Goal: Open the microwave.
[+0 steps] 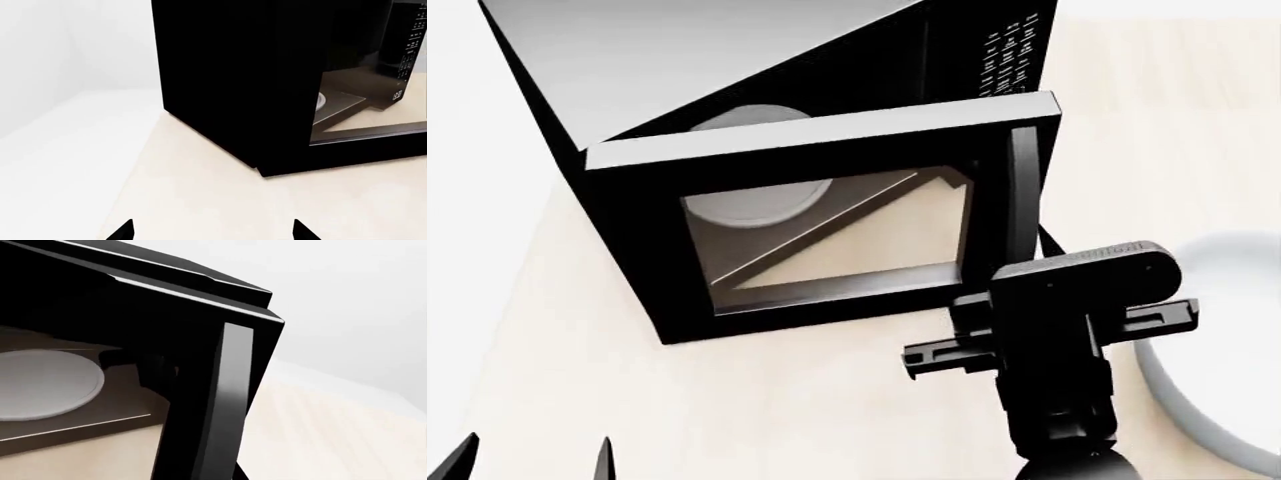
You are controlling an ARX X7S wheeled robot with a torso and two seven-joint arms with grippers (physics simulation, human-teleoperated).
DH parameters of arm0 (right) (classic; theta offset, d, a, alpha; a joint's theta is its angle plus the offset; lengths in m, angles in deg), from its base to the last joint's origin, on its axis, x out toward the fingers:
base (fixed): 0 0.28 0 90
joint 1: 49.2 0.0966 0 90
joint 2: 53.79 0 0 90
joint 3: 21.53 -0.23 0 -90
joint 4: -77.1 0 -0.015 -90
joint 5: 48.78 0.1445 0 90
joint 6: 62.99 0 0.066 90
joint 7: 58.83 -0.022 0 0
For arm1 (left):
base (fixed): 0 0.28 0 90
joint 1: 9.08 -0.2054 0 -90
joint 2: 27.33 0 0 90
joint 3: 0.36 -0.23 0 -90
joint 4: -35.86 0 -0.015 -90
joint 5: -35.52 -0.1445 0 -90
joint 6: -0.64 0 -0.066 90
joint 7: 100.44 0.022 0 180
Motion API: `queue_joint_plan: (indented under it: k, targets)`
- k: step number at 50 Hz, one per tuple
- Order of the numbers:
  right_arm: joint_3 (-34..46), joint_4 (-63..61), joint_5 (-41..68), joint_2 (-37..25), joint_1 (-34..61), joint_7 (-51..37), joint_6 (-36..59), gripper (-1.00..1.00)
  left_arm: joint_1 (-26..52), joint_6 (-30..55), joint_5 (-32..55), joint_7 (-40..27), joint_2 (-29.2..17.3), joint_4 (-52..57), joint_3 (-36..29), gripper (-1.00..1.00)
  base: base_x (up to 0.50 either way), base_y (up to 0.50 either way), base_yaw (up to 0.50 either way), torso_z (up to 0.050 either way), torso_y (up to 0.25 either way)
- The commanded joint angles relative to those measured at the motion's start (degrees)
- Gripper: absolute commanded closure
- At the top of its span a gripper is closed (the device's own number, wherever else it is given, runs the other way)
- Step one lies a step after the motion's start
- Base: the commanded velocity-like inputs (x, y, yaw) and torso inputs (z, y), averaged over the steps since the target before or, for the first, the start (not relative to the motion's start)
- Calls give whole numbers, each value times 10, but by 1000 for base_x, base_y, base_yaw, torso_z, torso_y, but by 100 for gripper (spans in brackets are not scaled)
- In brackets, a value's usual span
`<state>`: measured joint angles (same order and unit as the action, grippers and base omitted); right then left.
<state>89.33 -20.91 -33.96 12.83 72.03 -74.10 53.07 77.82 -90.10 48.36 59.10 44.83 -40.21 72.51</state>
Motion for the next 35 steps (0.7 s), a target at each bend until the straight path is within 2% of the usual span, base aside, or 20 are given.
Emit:
queue_joint_plan:
  k: [1, 35]
  targets:
    - [30, -50, 63, 14, -14, 46, -34, 100, -1, -1, 0, -2, -2, 1, -2, -100, 0, 0, 0, 0, 0]
    - [39, -62, 70, 10, -44, 50, -50, 100, -1, -2, 5, -8, -7, 4, -5, -100, 0, 0, 0, 0, 2]
